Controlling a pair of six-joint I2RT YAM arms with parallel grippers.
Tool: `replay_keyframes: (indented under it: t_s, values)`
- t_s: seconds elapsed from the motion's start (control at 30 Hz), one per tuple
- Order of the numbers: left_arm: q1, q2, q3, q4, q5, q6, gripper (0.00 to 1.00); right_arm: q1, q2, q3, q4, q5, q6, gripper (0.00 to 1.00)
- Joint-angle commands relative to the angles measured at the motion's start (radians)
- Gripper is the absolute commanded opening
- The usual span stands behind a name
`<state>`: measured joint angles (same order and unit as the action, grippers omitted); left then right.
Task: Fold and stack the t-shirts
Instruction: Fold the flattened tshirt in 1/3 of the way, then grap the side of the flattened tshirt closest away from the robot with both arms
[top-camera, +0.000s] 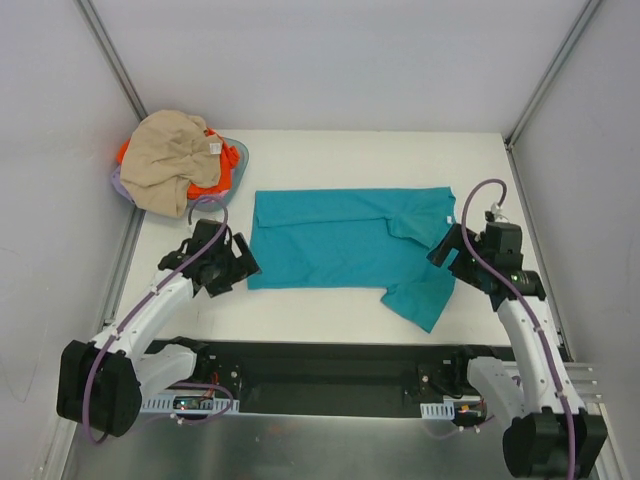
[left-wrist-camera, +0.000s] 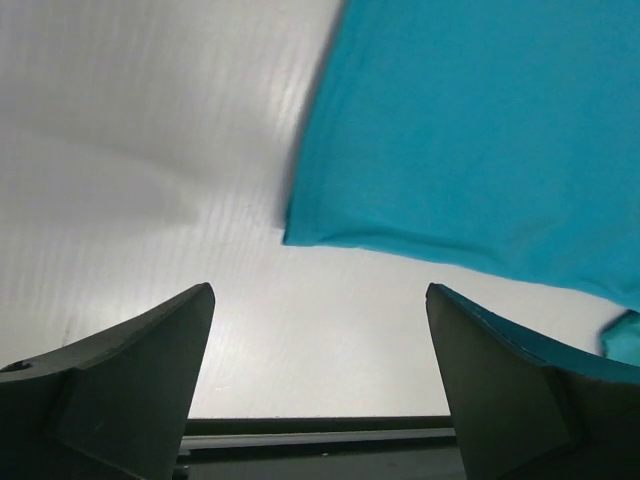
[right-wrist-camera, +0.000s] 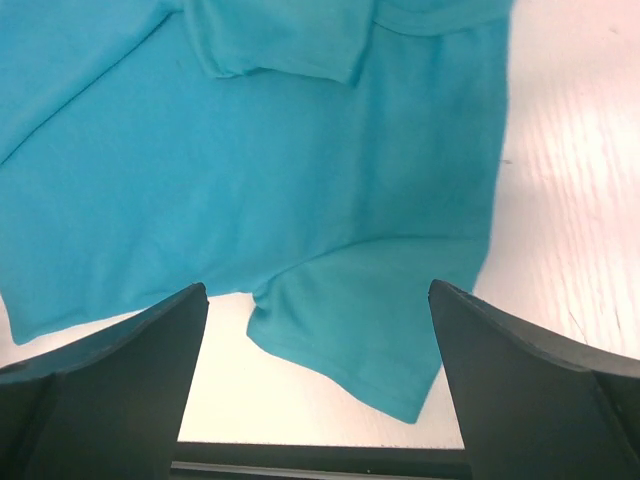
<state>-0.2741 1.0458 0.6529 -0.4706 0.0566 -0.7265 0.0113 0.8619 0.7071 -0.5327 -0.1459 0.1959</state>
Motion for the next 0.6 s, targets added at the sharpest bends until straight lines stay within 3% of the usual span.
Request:
replay_keyframes:
  t_s: [0.0, 0.03, 0.2, 0.57]
  values:
    - [0.004, -0.043, -0.064, -0.017, -0.050, -0.111, 0.81, 0.003, -0.126, -0.043, -0.039, 0.117, 0.051, 0.96]
    - [0.006, -0.038, -0.065, -0.017, -0.057, -0.120, 0.73, 0.003, -0.130, -0.052, -0.042, 0.115, 0.037, 0.97]
    - [0.010, 0.054, -0.065, 0.016, -0.083, -0.145, 0.53, 0.001, -0.086, -0.080, -0.032, 0.066, 0.017, 0.97]
    - [0.018, 0.229, -0.059, 0.141, -0.034, -0.156, 0.39, 0.003, -0.027, -0.069, -0.012, 0.065, 0.004, 0.97]
